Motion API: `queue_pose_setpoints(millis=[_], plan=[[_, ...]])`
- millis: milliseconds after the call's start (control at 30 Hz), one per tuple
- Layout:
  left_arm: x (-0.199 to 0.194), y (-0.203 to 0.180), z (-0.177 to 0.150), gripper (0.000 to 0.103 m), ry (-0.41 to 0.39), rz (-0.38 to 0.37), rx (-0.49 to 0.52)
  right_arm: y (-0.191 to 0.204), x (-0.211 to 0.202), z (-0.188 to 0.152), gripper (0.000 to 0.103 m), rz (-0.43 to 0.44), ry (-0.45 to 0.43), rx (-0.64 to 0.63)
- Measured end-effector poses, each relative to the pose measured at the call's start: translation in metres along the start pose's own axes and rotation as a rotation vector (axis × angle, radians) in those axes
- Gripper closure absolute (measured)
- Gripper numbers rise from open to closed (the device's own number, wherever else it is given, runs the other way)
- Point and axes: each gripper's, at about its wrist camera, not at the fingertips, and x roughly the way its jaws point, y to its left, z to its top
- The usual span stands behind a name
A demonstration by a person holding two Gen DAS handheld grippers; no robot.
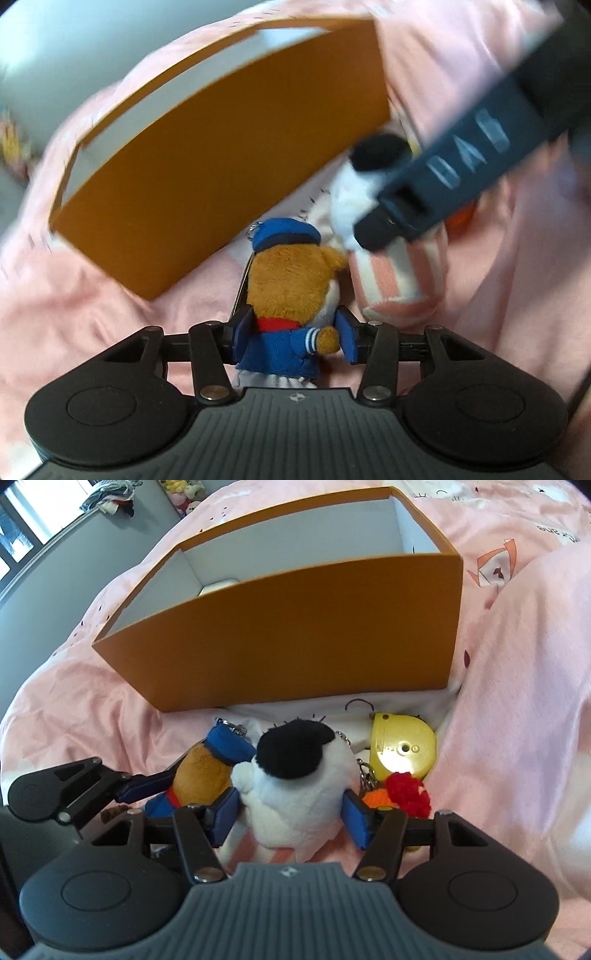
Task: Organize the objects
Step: 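Lift both plush keychains and carry them over the orange box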
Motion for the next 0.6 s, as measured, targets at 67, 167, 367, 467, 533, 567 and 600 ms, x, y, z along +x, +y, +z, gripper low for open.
queue_pose_setpoints(millis=[67, 167, 367, 467, 533, 567, 600], plan=[[0.004, -0.003, 0.000, 0.049, -0.003, 0.016, 0.022, -0.003, -0.001, -0.001, 0.042, 0.008, 0.002, 0.011], [0.000, 0.000, -0.001, 0.052, -0.020, 0.020, 0.018, -0.009, -0.003, -0.003, 0.045, 0.026, 0.007, 0.035], [-0.023, 0.040, -0.005, 0.055, -0.064, -0.083, -0.205, -0.007, -0.026, -0.001, 0.051, 0.060, -0.019, 0.004], [-0.036, 0.068, -0.007, 0.055, -0.091, -0.168, -0.358, -0.005, -0.039, 0.004, 0.051, 0.064, -0.062, -0.025], [-0.048, 0.083, -0.006, 0.055, -0.121, -0.215, -0.441, -0.003, -0.049, 0.008, 0.052, 0.055, -0.100, -0.061], [-0.054, 0.089, -0.005, 0.055, -0.141, -0.231, -0.474, -0.002, -0.054, 0.011, 0.052, 0.053, -0.121, -0.082], [-0.062, 0.096, -0.003, 0.055, -0.167, -0.241, -0.503, -0.001, -0.058, 0.013, 0.052, 0.052, -0.137, -0.099]])
